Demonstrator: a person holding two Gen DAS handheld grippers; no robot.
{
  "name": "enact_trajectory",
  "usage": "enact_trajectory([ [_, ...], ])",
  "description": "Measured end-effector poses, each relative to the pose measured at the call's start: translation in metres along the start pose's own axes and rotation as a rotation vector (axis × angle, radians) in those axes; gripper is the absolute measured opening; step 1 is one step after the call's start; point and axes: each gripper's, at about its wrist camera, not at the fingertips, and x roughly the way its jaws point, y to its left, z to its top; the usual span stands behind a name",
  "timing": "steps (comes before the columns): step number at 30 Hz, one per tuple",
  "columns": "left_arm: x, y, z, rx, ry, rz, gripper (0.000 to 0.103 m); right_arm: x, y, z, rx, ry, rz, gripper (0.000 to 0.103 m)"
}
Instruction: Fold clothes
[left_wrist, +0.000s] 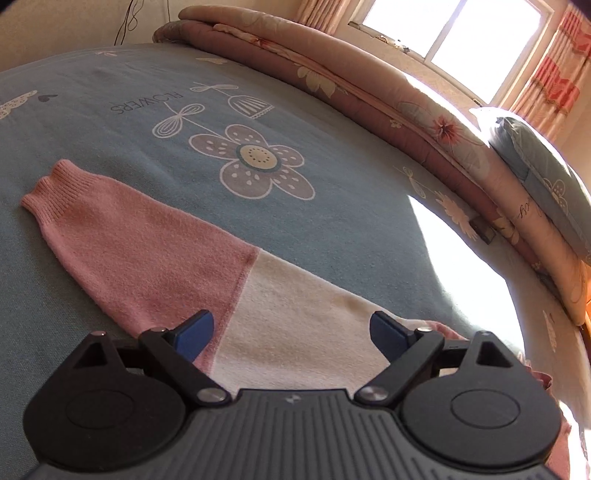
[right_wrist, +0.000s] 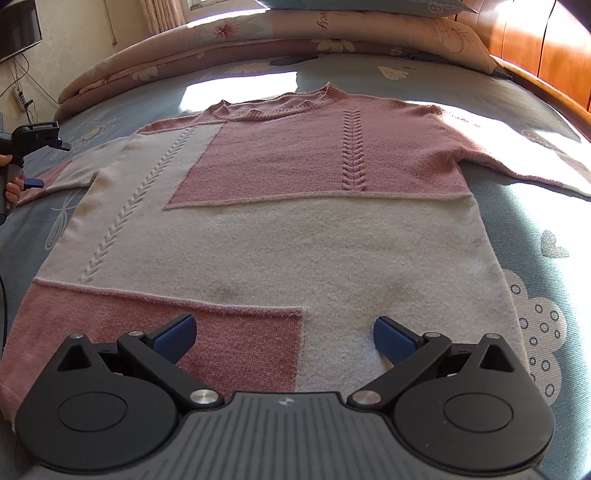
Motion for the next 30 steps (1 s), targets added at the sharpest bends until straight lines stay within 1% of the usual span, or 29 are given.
enact_trajectory([
  [3,0.004,-0.027,-0.015,0.046,0.042,-0.108,0.091,0.000,0.001,-0.001,-0.006,0.000,-0.005,0.103],
  [5,0.013,-0.040,-0.026,0.099,0.072,-0.131,0.091,0.000,0.002,-0.001,-0.014,0.000,-0.009,0.103],
  [8,0.020,-0.042,-0.039,0.160,0.066,-0.067,0.091,0.001,0.004,-0.002,-0.025,-0.001,-0.014,0.103],
  [9,0.019,-0.040,-0.043,0.180,0.060,-0.063,0.091,0.000,0.004,-0.002,-0.025,-0.001,-0.014,0.103],
  [11,0.013,-0.036,-0.047,0.230,0.053,-0.056,0.091,0.000,0.003,-0.002,-0.020,0.000,-0.008,0.103],
  [13,0.005,-0.036,-0.050,0.276,0.050,-0.014,0.091,-0.001,0.001,-0.001,-0.005,0.000,0.001,0.103],
  [15,-0.006,-0.043,-0.050,0.316,0.020,0.001,0.091,-0.002,-0.001,-0.001,0.006,0.000,0.009,0.103],
  [18,-0.014,-0.065,-0.054,0.405,0.006,-0.067,0.091,-0.002,0.000,-0.001,0.004,0.001,0.006,0.103],
  [21,-0.012,-0.088,-0.072,0.547,0.034,-0.075,0.091,-0.001,0.002,-0.002,-0.008,0.003,-0.003,0.103],
  [23,-0.008,-0.092,-0.085,0.615,0.054,-0.050,0.091,-0.001,0.001,-0.001,-0.007,0.003,-0.002,0.103],
  [24,-0.006,-0.091,-0.090,0.646,0.060,-0.024,0.091,-0.001,0.001,-0.001,-0.004,0.003,0.001,0.103],
  [25,-0.003,-0.089,-0.096,0.679,0.064,0.022,0.091,-0.002,0.000,-0.001,0.001,0.003,0.004,0.103],
  [26,-0.002,-0.086,-0.098,0.700,0.055,0.035,0.094,-0.002,-0.001,0.000,0.005,0.003,0.008,0.103],
  [27,-0.003,-0.083,-0.101,0.719,0.043,0.044,0.094,-0.003,-0.002,0.000,0.010,0.004,0.011,0.103],
  [30,-0.010,-0.085,-0.101,0.730,0.043,0.057,0.094,-0.004,-0.004,0.001,0.024,0.005,0.021,0.103],
])
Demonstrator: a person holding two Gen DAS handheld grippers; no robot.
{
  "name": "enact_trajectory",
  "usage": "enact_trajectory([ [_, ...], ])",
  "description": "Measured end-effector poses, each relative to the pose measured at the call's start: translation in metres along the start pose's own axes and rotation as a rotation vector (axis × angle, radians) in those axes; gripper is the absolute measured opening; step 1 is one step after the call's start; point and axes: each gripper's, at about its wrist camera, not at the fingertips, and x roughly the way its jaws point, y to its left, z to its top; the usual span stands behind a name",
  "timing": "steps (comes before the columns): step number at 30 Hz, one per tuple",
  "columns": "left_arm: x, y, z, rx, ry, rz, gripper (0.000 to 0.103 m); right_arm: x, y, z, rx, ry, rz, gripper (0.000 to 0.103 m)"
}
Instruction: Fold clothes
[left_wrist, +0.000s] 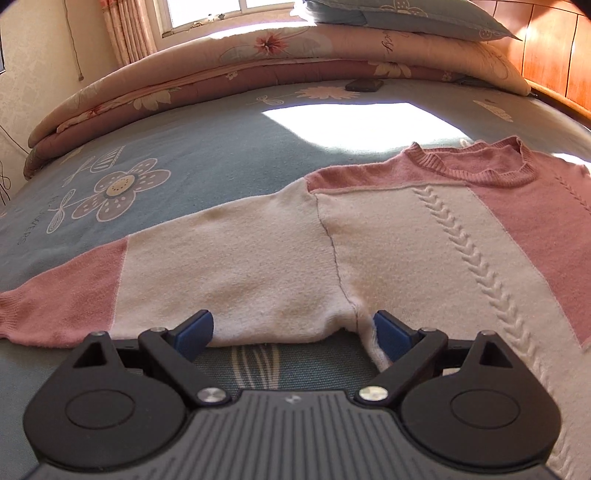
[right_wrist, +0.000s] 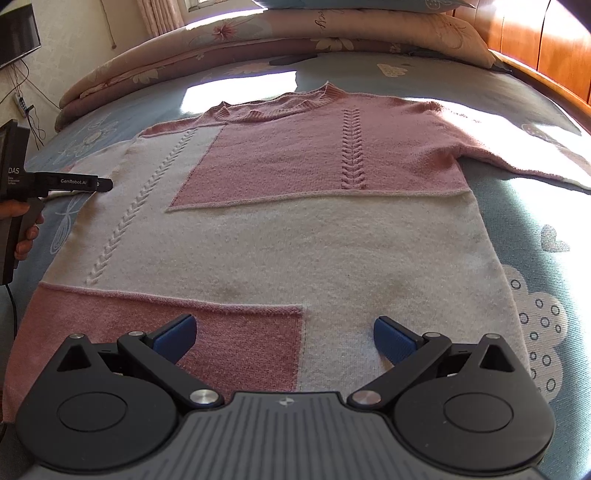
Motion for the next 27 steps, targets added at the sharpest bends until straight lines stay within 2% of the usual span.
enact_trajectory([
  [5,-0.022,-0.020,0.001,0.098,-0.041,0.025,0.093,-0.001,-0.001,0.000,0.019,0.002,0.013,0.103],
  [7,-0.025,-0.023,0.000,0.095,-0.038,0.020,0.093,-0.001,-0.001,0.000,0.024,0.002,0.018,0.103],
  [10,-0.026,-0.024,-0.004,0.089,-0.025,0.063,0.093,-0.002,-0.002,0.000,0.028,0.001,0.021,0.103],
  [17,-0.028,-0.022,-0.014,0.078,0.008,0.106,0.093,-0.002,-0.003,-0.001,0.035,0.000,0.026,0.103],
  [27,-0.045,-0.028,-0.015,0.078,-0.012,0.106,0.093,-0.003,-0.005,0.000,0.051,0.000,0.035,0.103],
])
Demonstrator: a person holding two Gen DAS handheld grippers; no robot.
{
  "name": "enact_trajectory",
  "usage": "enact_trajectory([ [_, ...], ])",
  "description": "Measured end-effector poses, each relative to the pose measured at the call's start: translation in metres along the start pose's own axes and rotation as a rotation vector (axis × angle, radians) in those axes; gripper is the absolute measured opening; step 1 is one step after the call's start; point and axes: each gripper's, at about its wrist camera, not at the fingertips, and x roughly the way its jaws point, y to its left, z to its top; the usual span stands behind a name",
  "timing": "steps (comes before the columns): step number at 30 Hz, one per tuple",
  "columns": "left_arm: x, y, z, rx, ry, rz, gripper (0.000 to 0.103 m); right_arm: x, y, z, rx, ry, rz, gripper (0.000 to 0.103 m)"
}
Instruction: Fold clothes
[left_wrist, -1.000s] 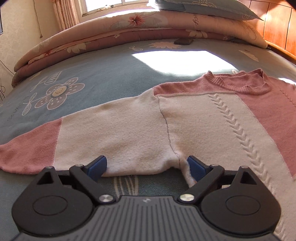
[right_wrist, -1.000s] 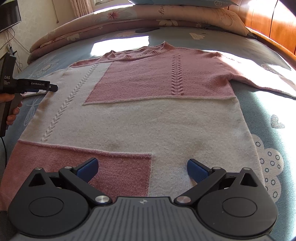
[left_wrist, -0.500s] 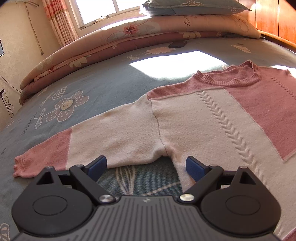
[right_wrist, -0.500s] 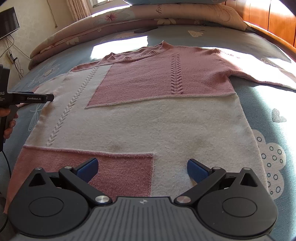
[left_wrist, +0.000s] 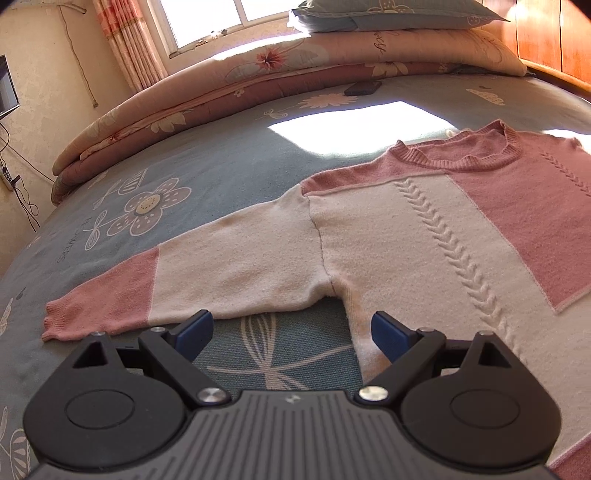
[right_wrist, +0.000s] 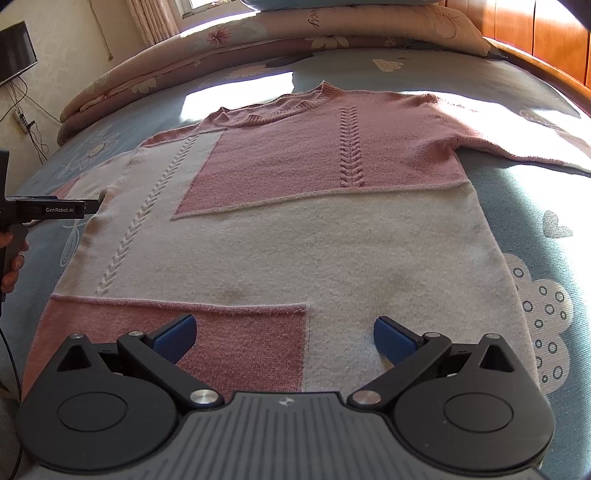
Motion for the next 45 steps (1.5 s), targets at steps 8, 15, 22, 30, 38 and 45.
enact_trajectory([
  [8,0.004,0.008,-0.015,-0.040,0.055,-0.009,0.093,-0.002,-0.002,0.001,0.019,0.004,0.026,0.103],
  [15,-0.010,0.003,-0.009,-0.036,0.027,-0.057,0.093,-0.004,-0.003,0.001,0.035,0.009,0.051,0.103],
  [22,-0.002,0.000,-0.018,-0.034,0.098,-0.093,0.093,-0.005,-0.003,0.002,0.040,0.012,0.058,0.103],
  [30,0.019,0.045,0.063,-0.402,0.024,-0.406,0.093,-0.006,-0.001,0.001,0.034,0.021,0.077,0.103],
  [38,0.112,0.029,0.096,-0.544,0.127,-0.466,0.093,-0.003,-0.005,0.004,0.047,0.035,0.092,0.103],
  [45,0.137,0.026,0.112,-0.556,0.088,-0.450,0.092,-0.002,-0.006,0.004,0.048,0.037,0.098,0.103],
])
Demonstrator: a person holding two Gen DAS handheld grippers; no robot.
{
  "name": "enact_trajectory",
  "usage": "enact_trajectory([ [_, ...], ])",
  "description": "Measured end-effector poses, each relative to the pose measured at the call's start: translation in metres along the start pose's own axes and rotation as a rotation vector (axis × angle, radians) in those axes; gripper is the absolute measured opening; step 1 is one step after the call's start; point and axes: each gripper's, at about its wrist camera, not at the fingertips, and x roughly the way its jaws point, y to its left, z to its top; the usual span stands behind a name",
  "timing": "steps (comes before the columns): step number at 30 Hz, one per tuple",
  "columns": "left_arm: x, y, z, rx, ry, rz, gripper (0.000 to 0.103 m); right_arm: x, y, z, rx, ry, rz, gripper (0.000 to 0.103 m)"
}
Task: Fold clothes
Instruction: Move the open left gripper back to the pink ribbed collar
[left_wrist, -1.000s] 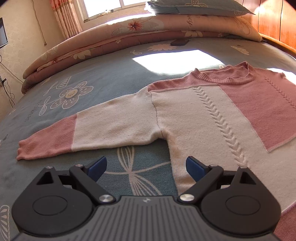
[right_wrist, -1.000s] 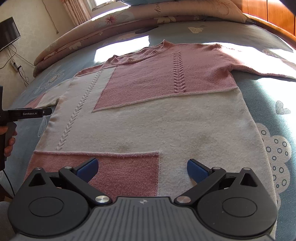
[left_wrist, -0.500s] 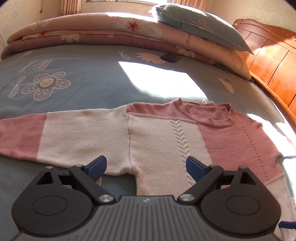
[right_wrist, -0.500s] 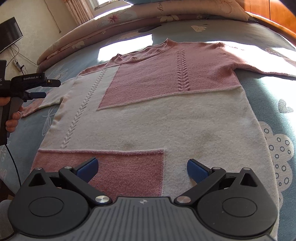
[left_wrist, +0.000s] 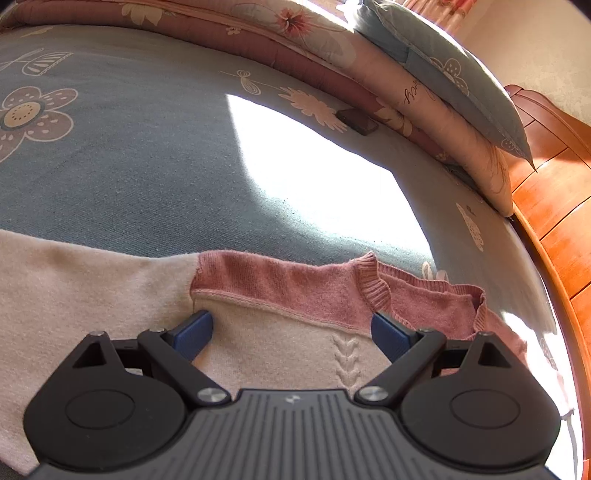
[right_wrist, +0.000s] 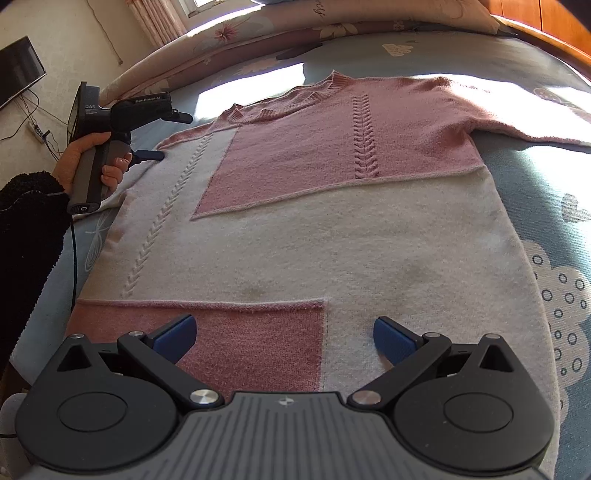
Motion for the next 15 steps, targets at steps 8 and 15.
enact_trajectory([
  [8,0.001,0.007,0.011,-0.017,-0.018,0.007,0.093,0.001,0.002,-0.002,-0.014,-0.005,-0.005,0.103],
  [15,0.000,0.012,0.027,-0.053,-0.043,0.008,0.093,0.002,0.001,0.000,-0.021,-0.003,-0.009,0.103],
])
